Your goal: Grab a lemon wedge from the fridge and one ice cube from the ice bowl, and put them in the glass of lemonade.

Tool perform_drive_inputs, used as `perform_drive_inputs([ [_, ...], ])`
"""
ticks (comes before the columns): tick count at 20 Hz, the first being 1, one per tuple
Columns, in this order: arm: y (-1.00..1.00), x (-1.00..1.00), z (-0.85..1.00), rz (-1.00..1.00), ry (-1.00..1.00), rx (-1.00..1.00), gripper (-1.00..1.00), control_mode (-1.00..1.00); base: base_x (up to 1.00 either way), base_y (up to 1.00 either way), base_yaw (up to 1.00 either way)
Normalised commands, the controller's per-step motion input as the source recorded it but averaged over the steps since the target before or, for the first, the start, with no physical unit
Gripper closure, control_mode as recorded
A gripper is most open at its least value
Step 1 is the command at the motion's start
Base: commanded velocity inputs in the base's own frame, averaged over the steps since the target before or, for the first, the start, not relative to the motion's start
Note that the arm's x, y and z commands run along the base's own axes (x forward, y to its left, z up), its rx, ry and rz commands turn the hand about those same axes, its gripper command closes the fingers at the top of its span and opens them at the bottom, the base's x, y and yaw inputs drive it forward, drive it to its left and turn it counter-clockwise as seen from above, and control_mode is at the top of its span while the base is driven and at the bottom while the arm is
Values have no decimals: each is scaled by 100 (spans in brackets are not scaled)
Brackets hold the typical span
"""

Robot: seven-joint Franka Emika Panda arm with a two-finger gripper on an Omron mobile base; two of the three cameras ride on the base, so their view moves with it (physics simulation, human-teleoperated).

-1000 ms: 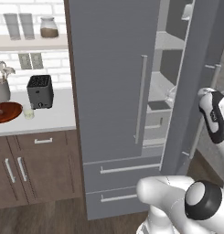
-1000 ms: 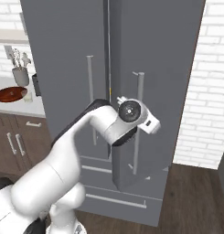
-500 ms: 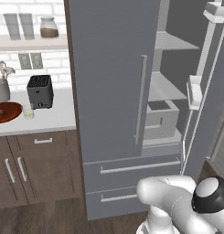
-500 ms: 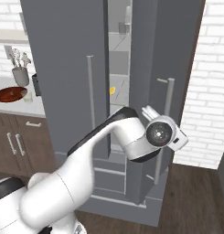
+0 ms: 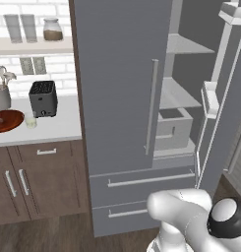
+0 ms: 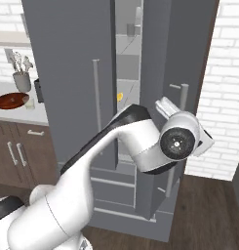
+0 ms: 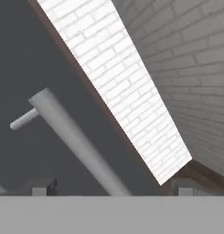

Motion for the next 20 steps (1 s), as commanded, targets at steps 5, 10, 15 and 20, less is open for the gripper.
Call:
perform_drive_inputs([
  [5,74,-32,91,-1,-20,-8,-100,-100,0,0,0],
  [10,100,0,73,-10,-10,-30,-100,-100,0,0,0],
  [15,100,4,48,-11,1,-40,-100,-100,0,0,0],
  [20,100,57,9,-16,17,-53,-100,-100,0,0,0],
])
